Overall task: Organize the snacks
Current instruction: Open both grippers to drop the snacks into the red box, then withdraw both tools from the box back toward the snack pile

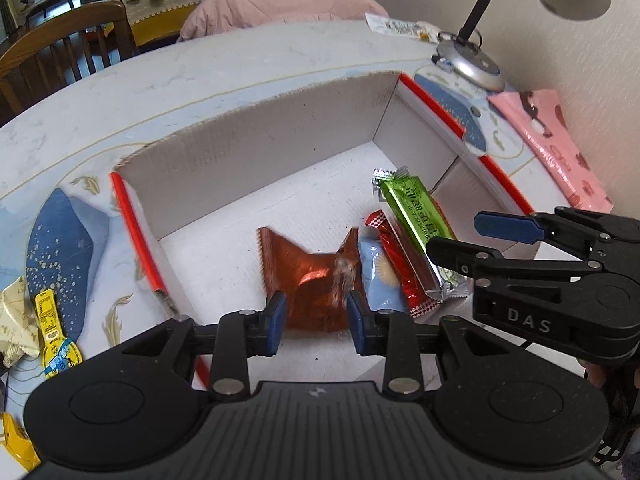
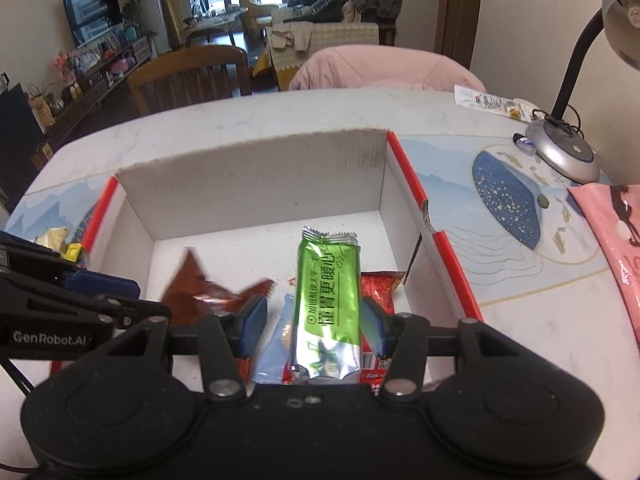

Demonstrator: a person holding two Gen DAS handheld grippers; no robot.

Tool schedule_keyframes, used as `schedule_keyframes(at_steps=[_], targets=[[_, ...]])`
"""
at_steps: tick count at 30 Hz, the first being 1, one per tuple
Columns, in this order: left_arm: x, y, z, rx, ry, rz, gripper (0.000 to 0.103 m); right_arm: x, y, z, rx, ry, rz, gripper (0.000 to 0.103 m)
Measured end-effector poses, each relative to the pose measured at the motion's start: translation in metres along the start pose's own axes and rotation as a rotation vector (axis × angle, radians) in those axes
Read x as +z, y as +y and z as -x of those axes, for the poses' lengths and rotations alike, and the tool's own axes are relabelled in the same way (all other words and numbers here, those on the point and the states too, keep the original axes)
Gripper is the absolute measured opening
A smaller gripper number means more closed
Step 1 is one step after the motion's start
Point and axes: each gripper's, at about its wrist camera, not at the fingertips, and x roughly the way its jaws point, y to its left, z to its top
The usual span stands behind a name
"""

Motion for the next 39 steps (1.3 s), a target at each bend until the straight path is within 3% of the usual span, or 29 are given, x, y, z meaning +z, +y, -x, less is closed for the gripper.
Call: schedule_keyframes(at_steps=[2, 11, 16, 18, 19, 23, 36, 39], targets=[[-0.004, 0.003, 0.010, -0.016, -0.028, 0.011, 0.052, 0.000, 0.004, 0.008, 0.001, -0.017, 0.005, 0.051], [-0.024, 0.015, 0.060, -0.052, -0.136, 0.010, 0.053, -0.006, 0.030, 0.051, 0.019, -0.101, -0.001, 0.058], [-0.038, 0.023, 0.090, -0.079, -0.199, 0.001, 0.059, -0.009, 0.050, 0.072, 0.045, -0.140, -0.006, 0.060], [-0.044, 0.028, 0.102, -0.085, -0.222, -0.005, 0.060, -0.012, 0.060, 0.080, 0.049, -0.156, -0.015, 0.064], [-0.047, 0.031, 0.108, -0.087, -0.235, -0.007, 0.060, -0.012, 0.064, 0.082, 0.056, -0.163, -0.019, 0.072], [-0.062, 0.048, 0.128, -0.084, -0.279, 0.004, 0.064, -0.016, 0.084, 0.092, 0.072, -0.191, -0.020, 0.080], [-0.114, 0.120, 0.177, -0.044, -0.355, 0.059, 0.072, -0.023, 0.167, 0.094, 0.160, -0.218, 0.035, 0.097], [-0.126, 0.136, 0.187, -0.022, -0.379, 0.070, 0.079, -0.025, 0.184, 0.091, 0.182, -0.223, 0.046, 0.101]])
